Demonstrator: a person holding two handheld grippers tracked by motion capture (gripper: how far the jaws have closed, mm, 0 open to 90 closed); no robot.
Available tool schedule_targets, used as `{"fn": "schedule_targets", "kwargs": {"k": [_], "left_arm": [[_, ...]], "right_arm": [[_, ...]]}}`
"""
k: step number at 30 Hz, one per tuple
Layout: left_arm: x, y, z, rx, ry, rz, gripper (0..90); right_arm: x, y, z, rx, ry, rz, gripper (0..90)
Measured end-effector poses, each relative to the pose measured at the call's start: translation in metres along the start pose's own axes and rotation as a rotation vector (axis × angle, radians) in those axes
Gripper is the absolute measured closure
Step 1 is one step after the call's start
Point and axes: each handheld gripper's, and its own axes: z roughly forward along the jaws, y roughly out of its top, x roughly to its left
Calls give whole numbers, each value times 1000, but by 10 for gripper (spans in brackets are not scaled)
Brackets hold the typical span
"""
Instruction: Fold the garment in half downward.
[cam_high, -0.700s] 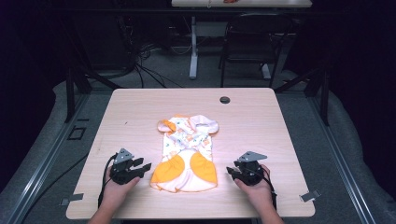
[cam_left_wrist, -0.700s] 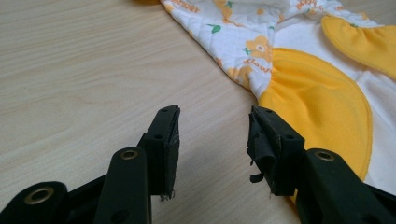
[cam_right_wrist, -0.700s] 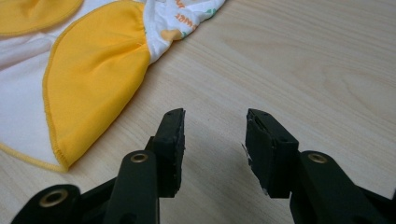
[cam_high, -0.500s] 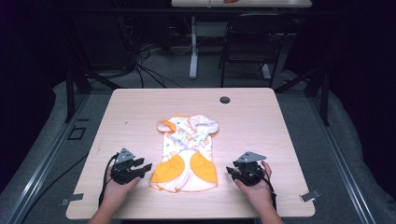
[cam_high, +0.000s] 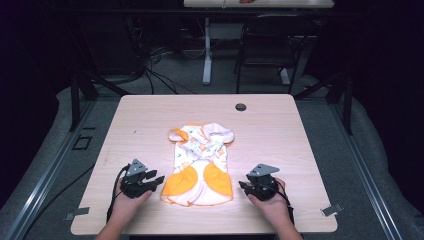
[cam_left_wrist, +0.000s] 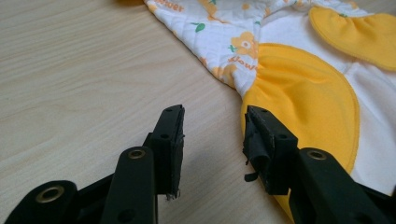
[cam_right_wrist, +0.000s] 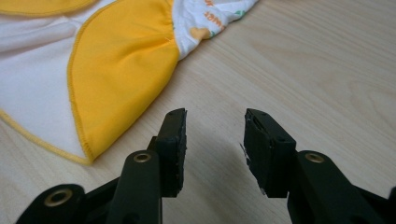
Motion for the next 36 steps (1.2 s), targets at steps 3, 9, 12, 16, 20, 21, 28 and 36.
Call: {"fn": "schedule_targets", "kwargs": {"k": [3, 9, 12, 16, 20, 21, 28, 36], "left_arm": [[-2, 8, 6, 15, -40, 15, 633], [-4, 26, 17, 29, -65, 60, 662], [-5, 38, 27, 60, -33, 78, 659], [-3, 51, 37, 66, -39, 63, 692], [-1, 66, 53, 77, -72, 25, 734], [-1, 68, 56, 84, -74, 32, 771], [-4, 68, 74, 132, -75, 53, 883], [-4, 63, 78, 167, -101, 81, 900]], "right_arm": [[3, 10, 2, 20, 28, -34, 638], [0, 28, 11, 39, 84, -43, 761], [-2, 41, 17, 33, 81, -12, 763], [-3, 61, 25, 39, 95, -24, 763], [0, 85, 40, 67, 67, -66, 830], [0, 88, 44, 70, 75, -73, 864], [2, 95, 70, 144, 100, -76, 900], [2, 90, 81, 207, 136, -75, 900]]}}
